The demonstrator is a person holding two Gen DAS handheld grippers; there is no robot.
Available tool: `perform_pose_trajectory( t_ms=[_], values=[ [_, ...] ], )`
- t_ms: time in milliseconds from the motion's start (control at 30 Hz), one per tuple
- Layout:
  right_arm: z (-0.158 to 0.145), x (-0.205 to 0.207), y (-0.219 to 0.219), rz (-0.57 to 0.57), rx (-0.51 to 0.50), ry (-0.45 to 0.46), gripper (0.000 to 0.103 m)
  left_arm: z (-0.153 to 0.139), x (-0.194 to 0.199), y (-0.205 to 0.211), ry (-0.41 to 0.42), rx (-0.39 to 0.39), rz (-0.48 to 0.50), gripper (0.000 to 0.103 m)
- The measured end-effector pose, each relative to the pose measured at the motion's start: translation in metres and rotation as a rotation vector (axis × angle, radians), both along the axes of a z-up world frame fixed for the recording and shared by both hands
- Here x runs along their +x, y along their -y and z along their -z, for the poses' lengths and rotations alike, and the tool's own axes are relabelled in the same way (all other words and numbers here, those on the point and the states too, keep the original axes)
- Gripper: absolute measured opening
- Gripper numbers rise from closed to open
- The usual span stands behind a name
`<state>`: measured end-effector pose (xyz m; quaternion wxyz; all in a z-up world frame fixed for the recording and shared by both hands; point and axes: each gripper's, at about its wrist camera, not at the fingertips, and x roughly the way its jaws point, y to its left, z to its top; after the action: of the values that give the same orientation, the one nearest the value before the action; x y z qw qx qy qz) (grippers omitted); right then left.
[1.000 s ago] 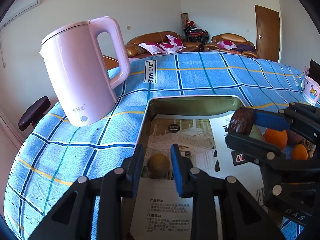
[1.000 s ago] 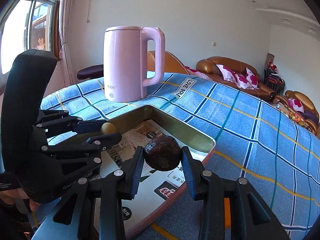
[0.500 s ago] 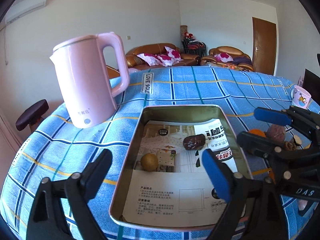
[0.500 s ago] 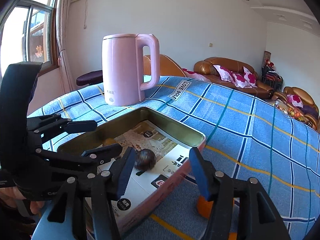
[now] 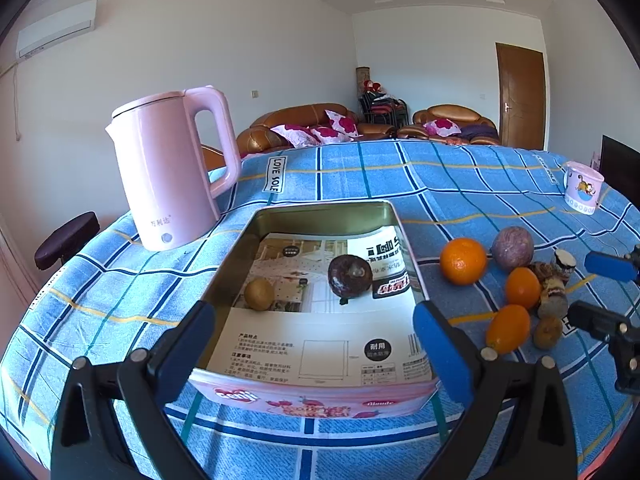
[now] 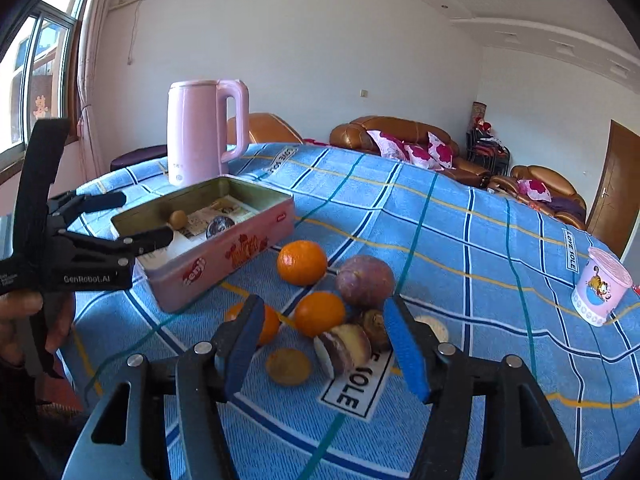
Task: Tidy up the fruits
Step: 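Grasp an orange with the left tool while the right tool grasps a brown round fruit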
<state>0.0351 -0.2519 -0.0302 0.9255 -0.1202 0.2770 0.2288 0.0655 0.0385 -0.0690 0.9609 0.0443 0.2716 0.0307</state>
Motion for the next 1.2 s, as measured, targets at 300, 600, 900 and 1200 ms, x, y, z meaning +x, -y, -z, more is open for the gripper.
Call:
perform_pose_trajectory(
  t_ms=[300, 600, 900, 1200],
  values=[
    [0.02, -0.002, -0.018, -0.068, -0.036, -0.079, 0.049, 0.002, 0.0, -0.002, -0.003, -0.019, 0.002, 0.101],
    [0.021, -0.007, -0.026, -0.084, -0.06, -0.075, 0.042, 0.002, -0.001, -0.005, 0.001, -0.035, 0.002, 0.101],
    [0.033, 0.01, -0.025, -0.041, -0.081, -0.185, 0.034, -0.001, -0.006, 0.0, 0.029, -0.038, -0.001, 0.101],
    [0.021, -0.009, -0.009, -0.015, 0.0, -0.072, 0.031, -0.008, -0.017, 0.047, 0.049, 0.004, 0.125, 0.096]
  ],
)
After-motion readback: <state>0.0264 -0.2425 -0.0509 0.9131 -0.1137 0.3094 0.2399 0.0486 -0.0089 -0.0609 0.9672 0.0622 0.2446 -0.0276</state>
